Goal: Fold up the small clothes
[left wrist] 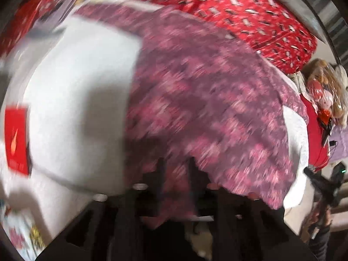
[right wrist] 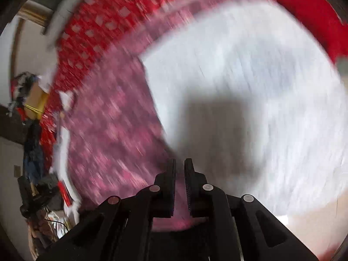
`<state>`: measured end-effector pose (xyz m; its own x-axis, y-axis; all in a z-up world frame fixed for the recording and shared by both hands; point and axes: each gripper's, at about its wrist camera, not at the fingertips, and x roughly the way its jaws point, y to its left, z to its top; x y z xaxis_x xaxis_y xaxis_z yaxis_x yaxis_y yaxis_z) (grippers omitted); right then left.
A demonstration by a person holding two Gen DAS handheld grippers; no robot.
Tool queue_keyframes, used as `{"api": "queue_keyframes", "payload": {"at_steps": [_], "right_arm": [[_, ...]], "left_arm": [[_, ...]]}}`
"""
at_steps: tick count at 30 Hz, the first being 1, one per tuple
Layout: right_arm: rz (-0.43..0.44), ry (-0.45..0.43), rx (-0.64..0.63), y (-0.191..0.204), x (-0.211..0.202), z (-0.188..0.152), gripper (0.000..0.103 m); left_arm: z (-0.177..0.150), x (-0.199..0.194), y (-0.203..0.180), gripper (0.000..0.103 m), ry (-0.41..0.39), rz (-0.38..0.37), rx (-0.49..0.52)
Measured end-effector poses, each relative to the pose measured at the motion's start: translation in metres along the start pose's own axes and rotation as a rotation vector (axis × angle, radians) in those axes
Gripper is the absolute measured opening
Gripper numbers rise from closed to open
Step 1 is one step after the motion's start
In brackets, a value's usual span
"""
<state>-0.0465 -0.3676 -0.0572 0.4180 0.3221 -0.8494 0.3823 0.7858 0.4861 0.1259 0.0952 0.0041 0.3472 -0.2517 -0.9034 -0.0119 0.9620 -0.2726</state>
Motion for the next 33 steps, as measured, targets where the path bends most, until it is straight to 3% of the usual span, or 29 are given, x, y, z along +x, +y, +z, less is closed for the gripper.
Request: {"api": "queue_keyframes", "payload": {"at_steps": [3, 6, 10, 12, 13, 15, 19, 21, 24, 26, 27, 28, 29, 33], "right_arm": [[0.038, -0.071, -0.088, 0.029, -0.002, 0.029, 0.033], [0.034, -0.07, -0.174, 0.057, 0.024, 0.052, 0.034], [-0.11, -0.026, -0.2, 0.068, 0.081, 0.076, 0.038], [-0.14, -0.007, -0.216, 0.067, 0.104, 0.082, 0.038], [-0.133, 0.009, -0.225, 0.067, 0.113, 0.083, 0.035], [-0.124, -0.02, -0.307, 0.078, 0.118, 0.084, 0.005], [-0.053, -0.093, -0.26, 0.071, 0.107, 0.102, 0.006], [-0.103, -0.042, -0.266, 0.062, 0.122, 0.108, 0.006], [-0.043, 0.005, -0.241, 0.051, 0.119, 0.116, 0.011], [-0.006, -0.048, -0.176, 0.033, 0.098, 0.132, 0.012], [-0.001, -0.105, -0.124, 0.017, 0.084, 0.142, 0.018], [-0.006, -0.165, -0.042, -0.01, 0.068, 0.157, 0.024], [-0.019, -0.204, 0.03, -0.033, 0.058, 0.167, 0.037], [-0.108, -0.368, 0.404, -0.163, 0.019, 0.211, 0.041]], "left_arm": [[0.024, 0.024, -0.044, 0.047, -0.058, 0.021, 0.055], [0.039, 0.056, -0.086, 0.047, -0.084, 0.062, 0.115], [0.049, 0.104, -0.114, 0.047, -0.055, 0.101, 0.136], [0.053, 0.12, -0.115, 0.046, -0.024, 0.103, 0.114], [0.056, 0.123, -0.112, 0.046, -0.018, 0.098, 0.103], [0.064, 0.129, -0.106, 0.046, -0.042, 0.098, 0.078], [0.072, 0.148, -0.092, 0.05, -0.055, 0.161, 0.033], [0.072, 0.167, -0.088, 0.05, -0.001, 0.184, 0.01], [0.07, 0.169, -0.096, 0.055, -0.038, 0.205, 0.055], [0.069, 0.173, -0.1, 0.056, -0.034, 0.22, 0.076], [0.068, 0.174, -0.101, 0.057, -0.036, 0.224, 0.081], [0.068, 0.175, -0.102, 0.058, -0.039, 0.226, 0.085], [0.067, 0.177, -0.103, 0.06, -0.043, 0.227, 0.089], [0.064, 0.177, -0.108, 0.066, -0.054, 0.234, 0.102]]}}
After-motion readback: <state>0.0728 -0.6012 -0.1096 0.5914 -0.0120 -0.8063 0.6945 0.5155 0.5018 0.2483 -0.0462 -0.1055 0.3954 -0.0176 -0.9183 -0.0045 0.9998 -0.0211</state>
